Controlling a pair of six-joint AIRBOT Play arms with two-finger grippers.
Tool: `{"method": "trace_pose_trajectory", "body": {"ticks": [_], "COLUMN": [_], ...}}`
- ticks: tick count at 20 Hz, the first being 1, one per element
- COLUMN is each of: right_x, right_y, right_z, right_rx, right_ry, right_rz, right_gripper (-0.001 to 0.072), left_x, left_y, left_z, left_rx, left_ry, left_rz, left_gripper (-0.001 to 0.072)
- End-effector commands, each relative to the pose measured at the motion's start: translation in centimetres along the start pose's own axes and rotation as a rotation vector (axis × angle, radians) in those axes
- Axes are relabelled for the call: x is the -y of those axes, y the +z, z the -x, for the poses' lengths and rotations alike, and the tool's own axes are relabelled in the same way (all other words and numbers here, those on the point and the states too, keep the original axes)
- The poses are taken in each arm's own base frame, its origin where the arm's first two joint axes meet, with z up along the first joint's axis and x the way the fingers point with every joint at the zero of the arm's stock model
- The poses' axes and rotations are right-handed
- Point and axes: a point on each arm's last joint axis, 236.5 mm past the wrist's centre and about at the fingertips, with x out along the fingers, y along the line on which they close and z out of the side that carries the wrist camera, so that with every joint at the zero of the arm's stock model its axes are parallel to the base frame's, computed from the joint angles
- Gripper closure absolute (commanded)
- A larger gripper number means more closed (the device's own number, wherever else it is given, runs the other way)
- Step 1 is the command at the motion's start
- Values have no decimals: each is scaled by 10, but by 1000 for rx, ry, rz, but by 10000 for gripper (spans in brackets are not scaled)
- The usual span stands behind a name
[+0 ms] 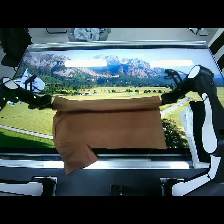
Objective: Fold the shirts.
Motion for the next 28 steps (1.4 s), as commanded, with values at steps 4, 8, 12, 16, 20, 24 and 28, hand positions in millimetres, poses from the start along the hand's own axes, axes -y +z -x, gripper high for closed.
{"method": "trace_pose_trajectory", "body": {"ticks": [4, 8, 12, 16, 20, 24, 28], "right_x": [-25, -26, -28, -19, -17, -35, -38], "right_y": [-44, -44, -44, -56, -87, -116, -128], "right_z": [-32, -33, -31, 5, 34, 14, 13], "right_rx": [-148, -143, -147, -163, -253, -306, -325], "right_ry": [127, 130, 137, 48, -13, 54, 57], "right_rz": [-41, -47, -74, 44, 59, 38, 51], "right_gripper": [668, 668, 427, 76, 80, 116, 136], "left_x": [-3, -3, -3, -10, -24, -18, 5], "left_y": [-63, -67, -61, -39, -83, -188, -244], "left_z": [-29, -31, -27, 17, 35, -10, -39], "left_rx": [-216, -228, -211, -151, -197, -296, -294], "left_ry": [-12, -13, -11, -12, -25, -78, -161], "left_rz": [78, 82, 77, 78, 140, 212, 229], "left_gripper": [683, 682, 545, 249, 249, 244, 232]}}
